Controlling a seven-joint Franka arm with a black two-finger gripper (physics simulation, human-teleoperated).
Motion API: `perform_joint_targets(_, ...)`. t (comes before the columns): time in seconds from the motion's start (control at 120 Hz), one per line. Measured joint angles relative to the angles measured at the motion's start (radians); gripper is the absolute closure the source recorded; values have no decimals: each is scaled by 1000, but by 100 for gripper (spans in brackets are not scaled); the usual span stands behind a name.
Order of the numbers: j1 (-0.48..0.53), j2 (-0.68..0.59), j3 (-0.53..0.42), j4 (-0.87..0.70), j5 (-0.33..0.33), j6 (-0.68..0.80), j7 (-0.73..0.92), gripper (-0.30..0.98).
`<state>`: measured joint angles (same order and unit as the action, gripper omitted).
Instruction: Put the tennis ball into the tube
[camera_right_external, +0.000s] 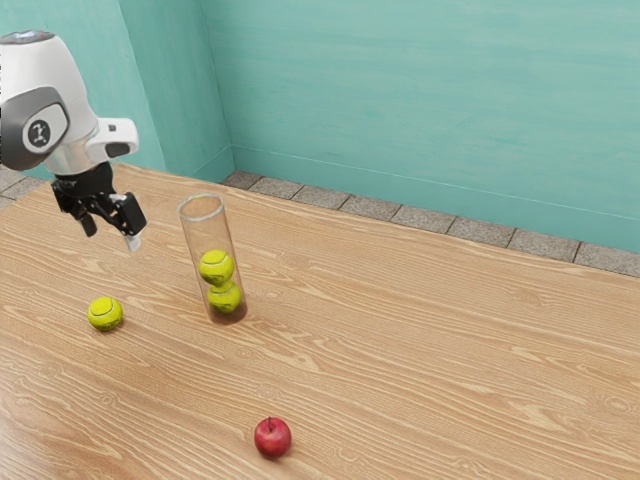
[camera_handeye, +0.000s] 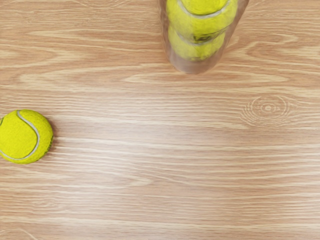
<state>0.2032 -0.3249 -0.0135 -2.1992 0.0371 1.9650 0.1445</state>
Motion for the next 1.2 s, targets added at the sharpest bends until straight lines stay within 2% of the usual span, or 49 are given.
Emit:
perform_joint_targets(0.3,83,115,0,-69,2,167,73,0)
perform_joint_targets(0.642,191,234,1,-78,-2,271,127,0)
perform_joint_targets(1.2,265,512,2,65,-12,364,198,0)
